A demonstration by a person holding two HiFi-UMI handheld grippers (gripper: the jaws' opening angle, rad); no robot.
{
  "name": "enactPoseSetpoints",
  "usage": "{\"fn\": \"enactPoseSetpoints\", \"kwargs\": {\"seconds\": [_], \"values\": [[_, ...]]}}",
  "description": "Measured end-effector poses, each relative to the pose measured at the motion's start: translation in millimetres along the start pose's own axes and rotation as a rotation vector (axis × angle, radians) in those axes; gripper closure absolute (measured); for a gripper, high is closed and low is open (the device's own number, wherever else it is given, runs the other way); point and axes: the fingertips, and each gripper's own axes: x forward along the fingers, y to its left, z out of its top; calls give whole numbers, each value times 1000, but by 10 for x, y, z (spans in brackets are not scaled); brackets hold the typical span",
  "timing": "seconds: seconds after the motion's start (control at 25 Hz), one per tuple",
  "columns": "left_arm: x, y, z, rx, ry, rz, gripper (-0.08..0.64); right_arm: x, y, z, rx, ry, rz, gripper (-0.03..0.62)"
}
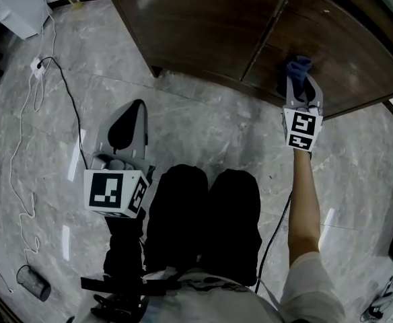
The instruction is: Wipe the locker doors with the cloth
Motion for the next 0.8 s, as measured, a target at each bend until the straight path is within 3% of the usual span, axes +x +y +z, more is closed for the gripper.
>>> {"fn": "enactPoseSetpoints", "kwargs": {"seconds": [0.8], "values": [[-22,59,-117,2,19,2,560,298,839,-894,-100,192,164,479]]}}
